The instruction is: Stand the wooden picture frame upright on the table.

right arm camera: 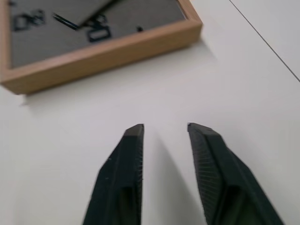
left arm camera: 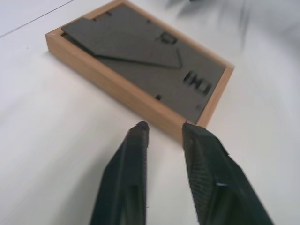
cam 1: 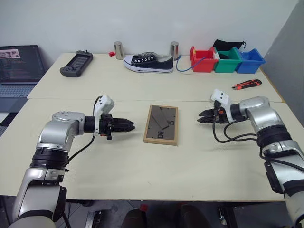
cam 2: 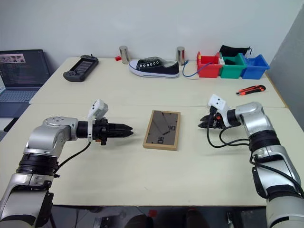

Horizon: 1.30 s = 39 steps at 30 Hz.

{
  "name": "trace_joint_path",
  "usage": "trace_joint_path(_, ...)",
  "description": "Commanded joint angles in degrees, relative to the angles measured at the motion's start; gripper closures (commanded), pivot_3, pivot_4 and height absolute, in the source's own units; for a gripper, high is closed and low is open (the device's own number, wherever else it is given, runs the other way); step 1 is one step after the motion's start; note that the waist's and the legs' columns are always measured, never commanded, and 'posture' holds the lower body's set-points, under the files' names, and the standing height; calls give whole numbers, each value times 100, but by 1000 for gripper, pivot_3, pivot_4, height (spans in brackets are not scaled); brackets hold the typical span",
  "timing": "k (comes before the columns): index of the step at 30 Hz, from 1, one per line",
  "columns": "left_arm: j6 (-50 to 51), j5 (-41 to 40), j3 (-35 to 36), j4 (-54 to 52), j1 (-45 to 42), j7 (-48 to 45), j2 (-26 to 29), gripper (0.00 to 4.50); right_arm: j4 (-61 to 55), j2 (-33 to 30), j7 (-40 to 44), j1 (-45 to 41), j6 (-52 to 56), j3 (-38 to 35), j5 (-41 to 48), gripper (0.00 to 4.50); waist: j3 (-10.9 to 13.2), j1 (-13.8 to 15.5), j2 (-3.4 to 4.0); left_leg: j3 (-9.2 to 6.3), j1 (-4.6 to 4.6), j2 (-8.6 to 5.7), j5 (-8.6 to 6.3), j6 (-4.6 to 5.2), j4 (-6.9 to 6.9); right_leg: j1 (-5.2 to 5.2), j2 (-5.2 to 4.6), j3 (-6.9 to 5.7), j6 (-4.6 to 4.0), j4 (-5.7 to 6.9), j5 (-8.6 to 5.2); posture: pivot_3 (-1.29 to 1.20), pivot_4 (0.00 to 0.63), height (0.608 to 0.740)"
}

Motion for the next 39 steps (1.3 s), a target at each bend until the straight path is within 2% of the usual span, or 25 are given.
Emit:
trace_joint_path(1,1042,-504,308,62,-310,185,-26,2079,-317,-86,331,-61,139,-76,157,1886,0,-2,0,1,0,0,0,0,1,0,0,1,0,0,0,0,150,740)
trace_joint_path(3,1703,-739,411,226,-483,332,-88,1610,-321,-91,513,-106,189,-87,202,1377,0,2,0,-2,0,0,0,0,4,0,0,-1,0,0,0,0,150,740)
trace_joint_path(8,2574,-1051,443,289,-610,504,-79,549,-473,-97,552,-62,353,-116,269,165,0,-2,0,0,0,-2,0,0,5,1,-1,1,0,7,0,0,150,740)
trace_joint_path(10,3012,-1148,592,668,-813,714,-168,60,-644,-180,713,65,579,-93,357,0,0,2,0,-1,0,-1,0,0,5,1,-1,-1,0,7,0,0,150,740)
trace_joint_path(12,3112,-1110,545,983,-919,802,-185,10,-675,-181,615,123,861,-131,378,0,0,13,0,-5,-1,-2,0,0,5,1,-2,-3,0,3,0,0,150,740)
trace_joint_path(17,3046,-1011,176,1247,-996,598,-101,0,-634,-221,797,106,1672,-120,590,1054,0,4,0,-2,0,-3,0,-1,5,2,-3,-3,0,4,0,0,150,740)
trace_joint_path(22,3048,-975,-45,1596,-1183,477,-123,0,-480,-219,811,118,1915,-3,503,2272,0,6,0,-1,-1,-5,0,-1,5,1,-3,-2,0,0,0,0,150,740)
trace_joint_path(27,2878,-792,-542,1780,-1154,168,-50,0,-411,-142,730,123,2075,118,426,3302,0,3,0,1,0,-5,0,-1,5,1,-3,0,0,1,0,0,150,740)
trace_joint_path(32,2647,-616,-692,2240,-1387,35,-174,0,-319,6,576,67,1979,223,342,4314,0,3,0,2,2,-5,0,-1,5,0,-3,0,0,0,0,0,150,740)
trace_joint_path(33,2598,-575,-717,2346,-1435,11,-204,0,-288,44,544,62,1941,244,325,4475,0,3,0,2,2,-5,0,-1,5,0,-3,0,0,0,0,0,150,740)
trace_joint_path(39,2238,-269,-958,2783,-1533,-229,-387,0,-101,263,390,53,1766,308,251,4475,0,-4,0,2,2,-5,0,-1,6,0,-3,-1,0,1,0,0,150,740)
